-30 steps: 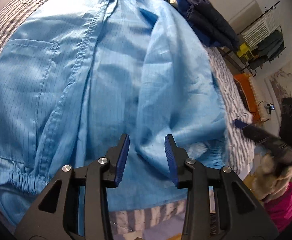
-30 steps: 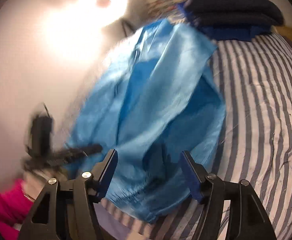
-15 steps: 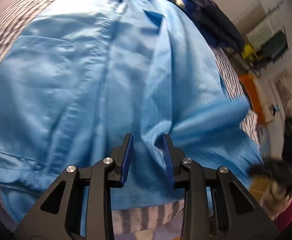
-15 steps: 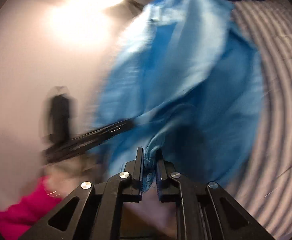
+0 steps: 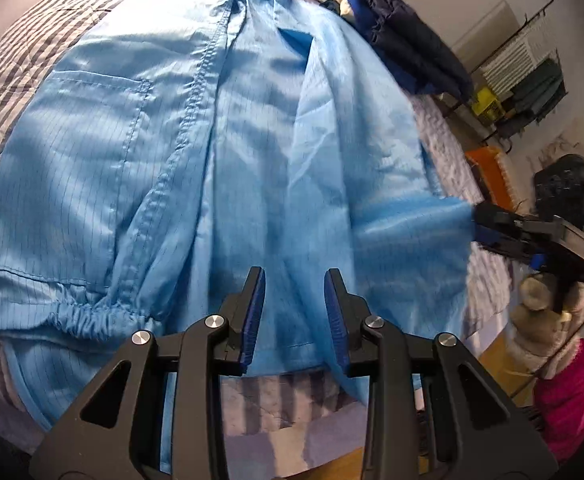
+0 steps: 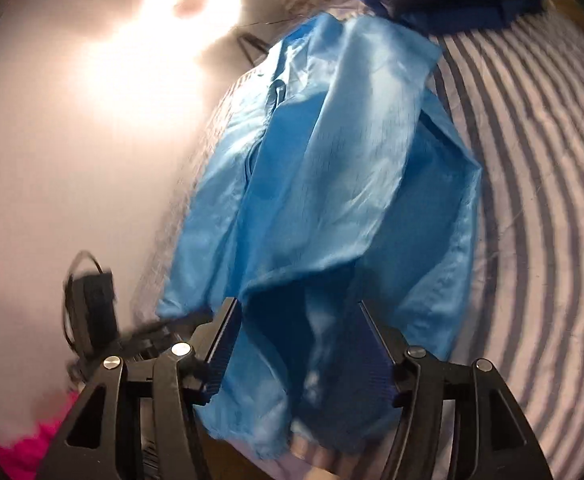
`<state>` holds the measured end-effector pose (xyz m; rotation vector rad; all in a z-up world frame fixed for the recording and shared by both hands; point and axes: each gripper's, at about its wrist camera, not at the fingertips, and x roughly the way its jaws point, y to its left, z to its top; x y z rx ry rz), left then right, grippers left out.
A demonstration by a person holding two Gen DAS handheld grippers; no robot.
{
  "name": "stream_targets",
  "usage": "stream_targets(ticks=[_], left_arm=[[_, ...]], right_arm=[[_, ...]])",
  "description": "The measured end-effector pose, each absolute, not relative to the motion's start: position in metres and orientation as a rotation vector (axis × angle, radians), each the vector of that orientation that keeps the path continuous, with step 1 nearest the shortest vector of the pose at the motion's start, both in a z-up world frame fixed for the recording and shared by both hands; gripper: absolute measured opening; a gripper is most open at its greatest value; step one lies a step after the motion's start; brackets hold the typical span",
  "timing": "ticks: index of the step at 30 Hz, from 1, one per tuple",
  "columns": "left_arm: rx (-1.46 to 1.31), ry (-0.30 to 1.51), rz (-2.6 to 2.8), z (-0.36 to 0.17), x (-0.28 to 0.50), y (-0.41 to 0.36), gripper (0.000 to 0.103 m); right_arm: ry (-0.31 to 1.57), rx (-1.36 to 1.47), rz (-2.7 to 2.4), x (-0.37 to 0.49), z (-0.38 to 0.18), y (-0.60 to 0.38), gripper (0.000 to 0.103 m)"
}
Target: Fold large clothes
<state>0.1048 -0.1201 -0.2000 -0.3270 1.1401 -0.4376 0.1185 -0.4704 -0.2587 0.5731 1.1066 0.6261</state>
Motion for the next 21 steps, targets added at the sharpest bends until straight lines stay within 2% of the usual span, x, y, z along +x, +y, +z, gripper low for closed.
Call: stream_targets(ticks=[2,3,4,5,6,7,8,9,12,13,19,21], left_arm=[[-0.344,1.122,-0.448,-0.192,0.101,-0.122,0.037],[-0.340,1.112,-0.455,-0.190,0.101,-0.126,0.047],[-0.326,1.104,-0.462,-0.188,0.102,-0.131,0.052],[-0.279,1.099,-0.456,-0.188,0.103,-0.140,0.053],[-0.248,1.101,-0.447,-0.189,0.106,-0.145,0.053],[-0.210,1.111,-0.434,-0.193,0.110,-0.152,0.053],[-0.175,1.126,-0.407,-0.198,0.116,-0.157,0.053],[-0.156,1.134,-0.386,-0.202,0.119,-0.158,0.052],[-0.184,1.149,-0.326,-0.214,0.134,-0.146,0.024],[-0.196,1.145,-0.302,-0.216,0.136,-0.138,0.020],[-0.242,1.123,-0.248,-0.214,0.126,-0.103,0.019],[-0.206,1.086,-0.246,-0.202,0.116,-0.103,0.019]], right_arm=[[1.110,0.568,0.632,0.124,-0.259,-0.467,0.059],[1.118,0.553,0.635,0.127,-0.261,-0.462,0.056],[1.129,0.535,0.629,0.130,-0.259,-0.458,0.047],[1.148,0.519,0.620,0.134,-0.263,-0.452,0.029],[1.167,0.504,0.610,0.139,-0.266,-0.447,0.021],[1.177,0.475,0.590,0.139,-0.268,-0.443,0.009],[1.184,0.433,0.572,0.140,-0.268,-0.439,0.003],[1.186,0.402,0.559,0.141,-0.268,-0.437,0.002],[1.173,0.353,0.533,0.143,-0.265,-0.433,0.000],[1.168,0.341,0.520,0.145,-0.263,-0.434,0.000],[1.170,0.335,0.506,0.154,-0.267,-0.456,0.002],[1.162,0.323,0.541,0.151,-0.260,-0.461,0.016]])
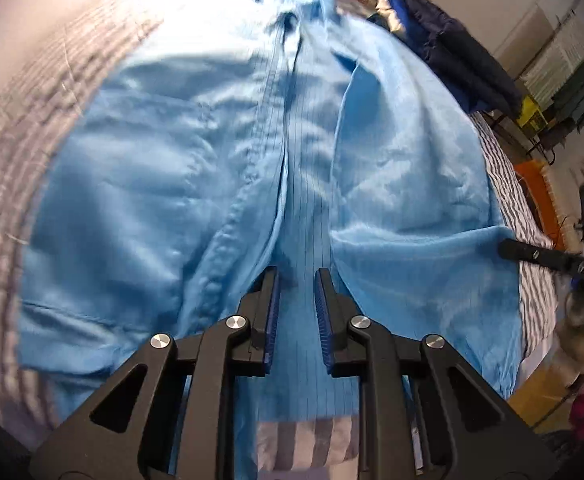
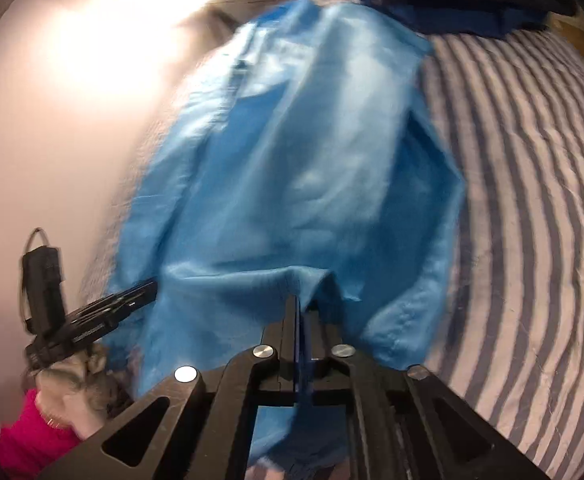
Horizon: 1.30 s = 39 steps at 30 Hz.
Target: Fold large clothes
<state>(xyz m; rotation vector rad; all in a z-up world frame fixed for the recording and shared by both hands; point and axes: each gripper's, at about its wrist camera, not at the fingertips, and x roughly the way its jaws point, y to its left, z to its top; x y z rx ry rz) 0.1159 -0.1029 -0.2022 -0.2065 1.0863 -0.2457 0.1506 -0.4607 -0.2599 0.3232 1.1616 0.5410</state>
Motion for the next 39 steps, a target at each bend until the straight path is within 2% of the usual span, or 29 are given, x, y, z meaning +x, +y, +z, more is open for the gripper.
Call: stream_targets(ticks=[1,2,5,8,10,13,16,18,19,20,22,25,27,29,30,33,39], left_arm=[[-0.201,1.052,-0.253,-0.194,0.107,-0.102,0.019],[-0.203,1.034,-0.264,-0.188,0.101,-0.103,0.019],[-0.211,1.008,-0.362,-0.171,0.080,-0.117,0.024],[-0.186,1.010,-0.499,-0.161,0.065,-0.150,0.036],[-0.169,1.035,-0.598,-0.160,0.056,-0.176,0.048],[-0.133,1.068,-0.679,-0.164,0.048,-0.211,0.053],[-0.103,1.098,-0.691,-0.179,0.051,-0.237,0.053],[-0.113,1.124,-0.686,-0.190,0.052,-0.242,0.053],[-0.120,1.141,-0.690,-0.197,0.054,-0.246,0.053],[-0.117,1.151,-0.691,-0.200,0.057,-0.248,0.053],[-0.097,1.179,-0.709,-0.210,0.051,-0.253,0.053],[-0.019,1.156,-0.713,-0.212,0.039,-0.262,0.053],[-0.012,1.150,-0.711,-0.209,0.038,-0.264,0.053],[-0.012,1.131,-0.704,-0.203,0.036,-0.265,0.053],[-0.004,1.122,-0.701,-0.202,0.039,-0.267,0.053],[0.080,1.106,-0.688,-0.204,0.040,-0.287,0.059],[0.239,1.052,-0.637,-0.216,0.045,-0.319,0.059]], right_arm=[[1.123,0.324,0.533,0.151,-0.252,-0.467,0.044],[1.095,0.337,0.527,0.149,-0.247,-0.474,0.053],[1.062,0.458,0.520,0.162,-0.244,-0.502,0.053],[1.066,0.524,0.484,0.181,-0.252,-0.516,0.055],[1.080,0.553,0.469,0.197,-0.261,-0.519,0.055],[1.094,0.546,0.442,0.222,-0.270,-0.515,0.055],[1.109,0.540,0.436,0.245,-0.281,-0.507,0.049],[1.113,0.517,0.437,0.254,-0.285,-0.500,0.024],[1.114,0.486,0.424,0.260,-0.285,-0.495,0.006],[1.104,0.429,0.400,0.265,-0.282,-0.492,0.000],[1.057,0.343,0.306,0.275,-0.272,-0.499,0.000],[1.017,0.469,0.297,0.284,-0.271,-0.530,0.000],[1.019,0.522,0.410,0.285,-0.270,-0.541,0.008],[1.012,0.539,0.464,0.283,-0.268,-0.548,0.054],[0.995,0.538,0.457,0.278,-0.266,-0.554,0.059],[0.998,0.575,0.424,0.277,-0.273,-0.569,0.060],[1.004,0.681,0.418,0.283,-0.295,-0.584,0.060]])
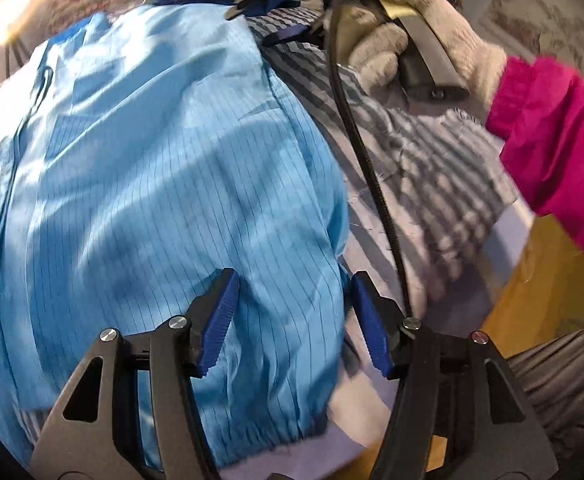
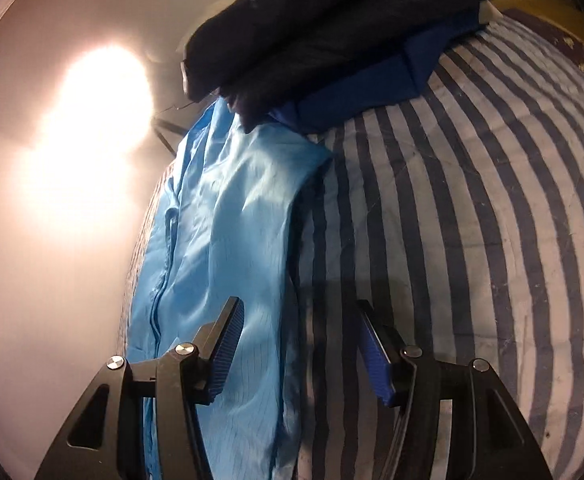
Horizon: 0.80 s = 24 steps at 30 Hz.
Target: Fold large clothes
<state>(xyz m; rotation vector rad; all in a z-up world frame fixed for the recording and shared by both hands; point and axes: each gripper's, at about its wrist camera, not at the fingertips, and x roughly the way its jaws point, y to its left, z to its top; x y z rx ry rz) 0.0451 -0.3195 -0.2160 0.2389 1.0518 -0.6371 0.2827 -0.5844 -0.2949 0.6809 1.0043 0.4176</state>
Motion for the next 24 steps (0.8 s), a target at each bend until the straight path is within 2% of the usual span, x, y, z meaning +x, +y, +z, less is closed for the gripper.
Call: stream_targets(ticks=[2,3,4,6,7,8,9,11,16,21,22,24], left_arm=[[0.267,1.011,-0.631,-0.218,0.046,-0.323,0.044],[0.271,0.995,-0.617,-0.219,0.047,-0.320,0.027],[0.243,0.997,-0.610,-0.218,0.053,-0.315,0.015],[0.127,1.044,-0.642,-0.216,0.065,-0.298,0.011],[0.092,1.056,-0.650,-0.214,0.068,-0.290,0.010],[0.050,1.068,-0.663,-0.211,0.070,-0.282,0.010],[0.021,1.074,-0.673,-0.207,0.070,-0.275,0.010],[-0.052,1.067,-0.704,-0.192,0.066,-0.258,0.010],[-0.157,1.027,-0.747,-0.166,0.056,-0.231,0.010],[-0.156,1.063,-0.746,-0.182,0.063,-0.237,0.010],[-0.170,1.067,-0.747,-0.183,0.065,-0.230,0.009],[-0.201,1.064,-0.752,-0.180,0.069,-0.227,0.009]], right_arm=[[1.002,0.696,0.432,0.282,-0.299,-0.576,0.060],[1.008,0.690,0.431,0.285,-0.303,-0.571,0.060],[1.014,0.684,0.426,0.294,-0.307,-0.564,0.059],[1.019,0.654,0.413,0.300,-0.312,-0.552,0.055],[1.014,0.641,0.405,0.301,-0.312,-0.547,0.037],[1.038,0.660,0.433,0.306,-0.314,-0.541,0.005],[1.048,0.692,0.434,0.306,-0.314,-0.537,0.002],[1.025,0.763,0.490,0.302,-0.307,-0.525,0.000],[0.917,0.528,0.551,0.282,-0.243,-0.497,0.000],[0.998,0.627,0.408,0.296,-0.288,-0.529,0.001],[1.009,0.658,0.411,0.293,-0.297,-0.535,0.006],[1.042,0.692,0.385,0.295,-0.310,-0.545,0.036]])
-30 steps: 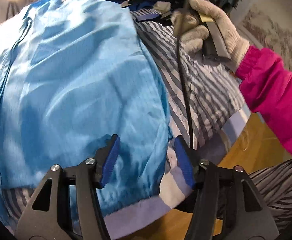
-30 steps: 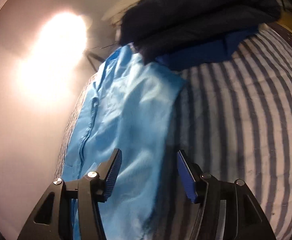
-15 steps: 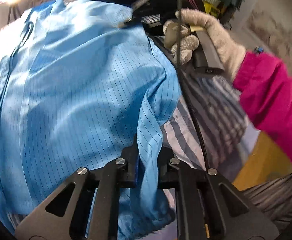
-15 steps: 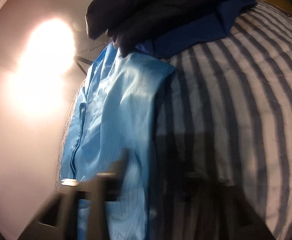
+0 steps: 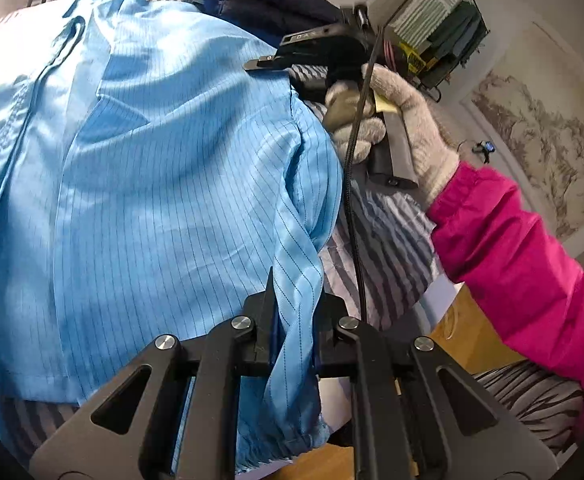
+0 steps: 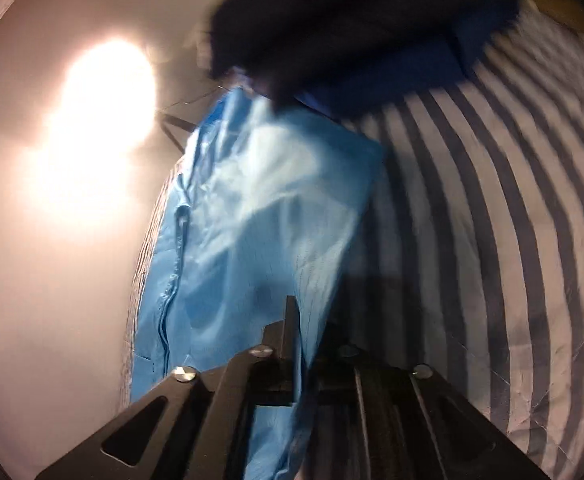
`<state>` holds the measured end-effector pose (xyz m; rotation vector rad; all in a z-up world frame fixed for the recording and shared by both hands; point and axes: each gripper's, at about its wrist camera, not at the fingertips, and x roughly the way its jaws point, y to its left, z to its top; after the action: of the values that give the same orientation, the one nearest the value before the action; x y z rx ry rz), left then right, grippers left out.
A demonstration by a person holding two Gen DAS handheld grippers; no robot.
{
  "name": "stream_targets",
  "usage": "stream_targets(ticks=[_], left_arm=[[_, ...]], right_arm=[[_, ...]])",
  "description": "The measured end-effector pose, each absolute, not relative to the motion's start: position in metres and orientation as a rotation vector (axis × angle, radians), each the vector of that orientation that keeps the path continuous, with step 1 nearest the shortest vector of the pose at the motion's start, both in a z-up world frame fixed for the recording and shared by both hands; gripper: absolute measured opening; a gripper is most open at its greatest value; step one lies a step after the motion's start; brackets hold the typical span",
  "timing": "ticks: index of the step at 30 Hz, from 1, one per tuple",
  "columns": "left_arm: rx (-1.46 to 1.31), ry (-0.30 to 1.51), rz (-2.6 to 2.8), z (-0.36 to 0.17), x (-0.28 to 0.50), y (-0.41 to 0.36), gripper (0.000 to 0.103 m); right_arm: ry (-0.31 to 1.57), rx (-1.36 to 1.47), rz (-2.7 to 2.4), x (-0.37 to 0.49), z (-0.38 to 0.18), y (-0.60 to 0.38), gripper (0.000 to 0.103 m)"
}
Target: Fold large clothes
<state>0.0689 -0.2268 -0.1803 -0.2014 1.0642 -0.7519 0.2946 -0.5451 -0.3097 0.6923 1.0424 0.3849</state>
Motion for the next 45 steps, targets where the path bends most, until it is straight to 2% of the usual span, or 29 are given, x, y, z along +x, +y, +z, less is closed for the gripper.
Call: stream_targets(ticks=[1,2,6,7,8,9,11,19,25,28,29,31,32,40,42,45], left_arm=[[-0.208,1.059,-0.753,-0.179,0.068,-0.225,0.009],[-0.213,1.054,-0.753,-0.178,0.067,-0.222,0.009],[-0.261,1.045,-0.748,-0.176,0.067,-0.207,0.009],[-0.275,1.042,-0.744,-0.176,0.067,-0.203,0.009],[-0.282,1.040,-0.741,-0.177,0.066,-0.203,0.009],[-0.298,1.039,-0.735,-0.177,0.066,-0.199,0.009],[-0.329,1.037,-0.729,-0.178,0.064,-0.195,0.009],[-0.474,1.010,-0.706,-0.178,0.059,-0.160,0.009],[-0.628,0.984,-0.646,-0.187,0.051,-0.111,0.009],[-0.681,0.998,-0.589,-0.201,0.044,-0.087,0.009],[-0.693,1.005,-0.577,-0.199,0.047,-0.085,0.009],[-0.731,1.021,-0.534,-0.212,0.045,-0.069,0.009],[-0.751,1.025,-0.521,-0.216,0.045,-0.061,0.009],[-0.762,1.020,-0.512,-0.223,0.045,-0.048,0.009],[-0.756,1.018,-0.508,-0.223,0.046,-0.048,0.009],[-0.749,1.020,-0.498,-0.221,0.043,-0.045,0.009]], right_arm=[[1.009,0.734,0.369,0.293,-0.311,-0.554,0.054],[0.979,0.770,0.372,0.294,-0.310,-0.560,0.060],[0.958,0.902,0.332,0.308,-0.319,-0.571,0.059],[0.967,0.916,0.328,0.311,-0.323,-0.571,0.050],[0.985,0.929,0.340,0.317,-0.326,-0.563,0.022],[1.008,0.915,0.342,0.321,-0.322,-0.557,0.010],[1.027,0.789,0.293,0.327,-0.309,-0.537,0.001],[0.954,0.394,0.194,0.333,-0.227,-0.462,0.000],[0.915,0.183,0.260,0.354,-0.191,-0.366,0.000],[1.014,0.163,0.477,0.366,-0.202,-0.301,0.006],[1.045,0.175,0.529,0.365,-0.203,-0.293,0.021],[1.045,0.210,0.607,0.363,-0.200,-0.290,0.037],[1.027,0.248,0.638,0.359,-0.194,-0.298,0.041],[1.004,0.480,0.465,0.390,-0.205,-0.368,0.044],[1.021,0.504,0.445,0.404,-0.214,-0.363,0.044],[1.050,0.441,0.417,0.424,-0.226,-0.333,0.051]])
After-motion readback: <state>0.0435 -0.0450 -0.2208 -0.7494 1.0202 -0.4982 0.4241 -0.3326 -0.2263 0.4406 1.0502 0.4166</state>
